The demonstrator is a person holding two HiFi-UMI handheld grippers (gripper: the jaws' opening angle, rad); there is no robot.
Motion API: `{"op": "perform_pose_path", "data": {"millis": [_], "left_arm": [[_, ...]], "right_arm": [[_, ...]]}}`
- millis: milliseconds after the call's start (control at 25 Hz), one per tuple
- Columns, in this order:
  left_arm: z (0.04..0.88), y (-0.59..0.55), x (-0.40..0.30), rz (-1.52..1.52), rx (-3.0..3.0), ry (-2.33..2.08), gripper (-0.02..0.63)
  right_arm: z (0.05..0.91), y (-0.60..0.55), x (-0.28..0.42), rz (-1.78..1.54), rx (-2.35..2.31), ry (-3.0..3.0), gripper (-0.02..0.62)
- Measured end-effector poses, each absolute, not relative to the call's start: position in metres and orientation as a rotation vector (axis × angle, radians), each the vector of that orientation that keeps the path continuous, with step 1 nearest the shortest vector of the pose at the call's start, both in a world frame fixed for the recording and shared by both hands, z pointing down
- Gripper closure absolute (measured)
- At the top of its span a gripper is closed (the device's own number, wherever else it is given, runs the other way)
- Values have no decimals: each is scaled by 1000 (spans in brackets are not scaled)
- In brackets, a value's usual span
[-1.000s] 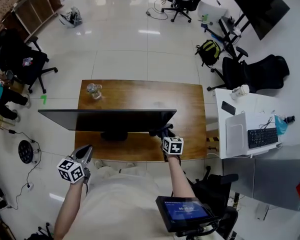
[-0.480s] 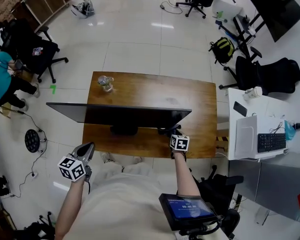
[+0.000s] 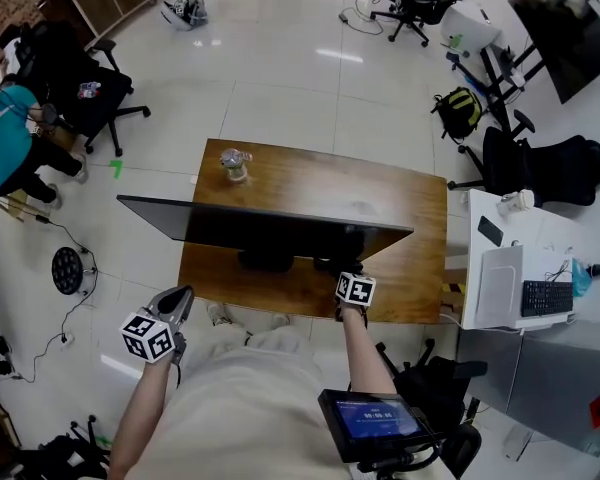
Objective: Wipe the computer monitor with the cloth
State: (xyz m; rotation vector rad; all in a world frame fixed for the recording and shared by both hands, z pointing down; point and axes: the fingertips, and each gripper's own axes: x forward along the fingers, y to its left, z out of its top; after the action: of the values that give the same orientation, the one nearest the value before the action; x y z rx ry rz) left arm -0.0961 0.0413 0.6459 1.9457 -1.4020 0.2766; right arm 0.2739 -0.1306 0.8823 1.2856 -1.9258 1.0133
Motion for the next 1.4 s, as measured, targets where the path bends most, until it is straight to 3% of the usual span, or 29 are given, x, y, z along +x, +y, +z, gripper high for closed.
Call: {"op": "perform_pose_path", "data": {"millis": [1400], "left_arm": [[663,60,-278,163,1987,-1341,615]], "right_arm": [[884,-78,-47,987,996,-1926,499]]}}
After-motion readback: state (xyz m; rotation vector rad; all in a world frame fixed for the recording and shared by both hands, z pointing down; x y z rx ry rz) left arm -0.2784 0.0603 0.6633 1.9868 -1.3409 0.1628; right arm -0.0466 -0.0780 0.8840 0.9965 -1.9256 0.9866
